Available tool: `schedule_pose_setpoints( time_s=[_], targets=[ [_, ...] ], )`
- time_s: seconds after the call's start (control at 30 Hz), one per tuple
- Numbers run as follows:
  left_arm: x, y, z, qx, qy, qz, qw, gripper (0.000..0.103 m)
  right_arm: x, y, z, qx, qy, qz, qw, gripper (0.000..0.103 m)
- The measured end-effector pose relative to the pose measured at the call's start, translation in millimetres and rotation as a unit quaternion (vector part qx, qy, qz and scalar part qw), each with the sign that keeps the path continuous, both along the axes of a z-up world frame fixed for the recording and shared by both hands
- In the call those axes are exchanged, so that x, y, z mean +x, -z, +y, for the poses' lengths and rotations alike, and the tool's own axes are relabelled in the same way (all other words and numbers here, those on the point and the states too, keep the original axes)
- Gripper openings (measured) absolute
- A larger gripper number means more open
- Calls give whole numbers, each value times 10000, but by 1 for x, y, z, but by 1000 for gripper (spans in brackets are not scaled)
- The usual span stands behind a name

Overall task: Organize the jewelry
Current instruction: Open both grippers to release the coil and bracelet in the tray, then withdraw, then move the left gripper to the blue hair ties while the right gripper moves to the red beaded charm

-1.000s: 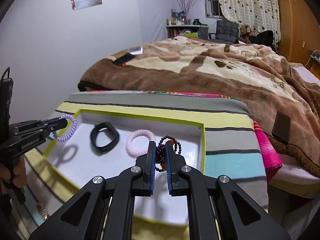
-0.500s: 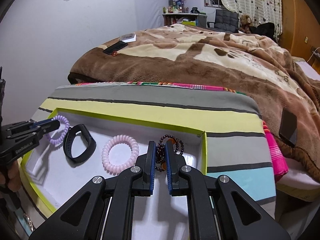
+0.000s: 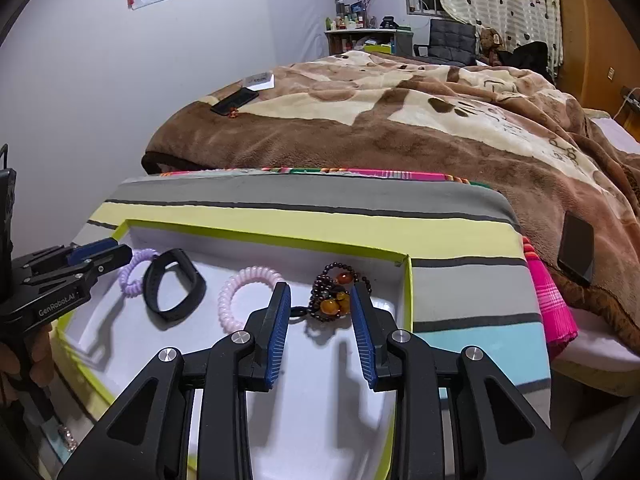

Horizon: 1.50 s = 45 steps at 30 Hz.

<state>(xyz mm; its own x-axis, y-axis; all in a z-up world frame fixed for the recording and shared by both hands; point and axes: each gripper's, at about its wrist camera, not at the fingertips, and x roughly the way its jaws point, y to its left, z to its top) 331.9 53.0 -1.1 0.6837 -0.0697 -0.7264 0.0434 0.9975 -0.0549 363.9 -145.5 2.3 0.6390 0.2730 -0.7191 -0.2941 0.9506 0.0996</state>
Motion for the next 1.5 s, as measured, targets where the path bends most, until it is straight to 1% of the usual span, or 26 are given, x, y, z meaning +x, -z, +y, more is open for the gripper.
schedule_pose_setpoints(
  time_s=[0.13, 0.3, 0.5, 0.77, 0.9, 1.17, 1.5],
  targets=[
    [-14, -9, 2, -17, 30, -108, 9999, 31, -15, -13, -3, 83, -11, -112, 9999, 32],
    [-41, -21, 3, -66, 75, -277, 9996, 31, -43, -27, -8, 235, 0, -245, 9994, 32],
    [-84, -33, 4, -193, 89, -505, 9985, 31, -91, -41, -12, 306, -28, -515, 9982, 32],
    [-144, -44, 2, -375, 95, -814, 9959, 31, -154, -49, -17, 399, -62, -799, 9960, 32],
    [-174, -45, 0, -395, 104, -943, 9947, 31, -187, -50, -18, 356, -73, -944, 9949, 32],
    [-223, -43, -3, -407, 106, -1094, 9931, 31, -237, -39, -27, 414, 57, -942, 9947, 32],
    [-266, -34, -7, -347, 188, -1089, 9933, 31, -280, -28, -38, 317, 188, -896, 9953, 32]
  ],
)
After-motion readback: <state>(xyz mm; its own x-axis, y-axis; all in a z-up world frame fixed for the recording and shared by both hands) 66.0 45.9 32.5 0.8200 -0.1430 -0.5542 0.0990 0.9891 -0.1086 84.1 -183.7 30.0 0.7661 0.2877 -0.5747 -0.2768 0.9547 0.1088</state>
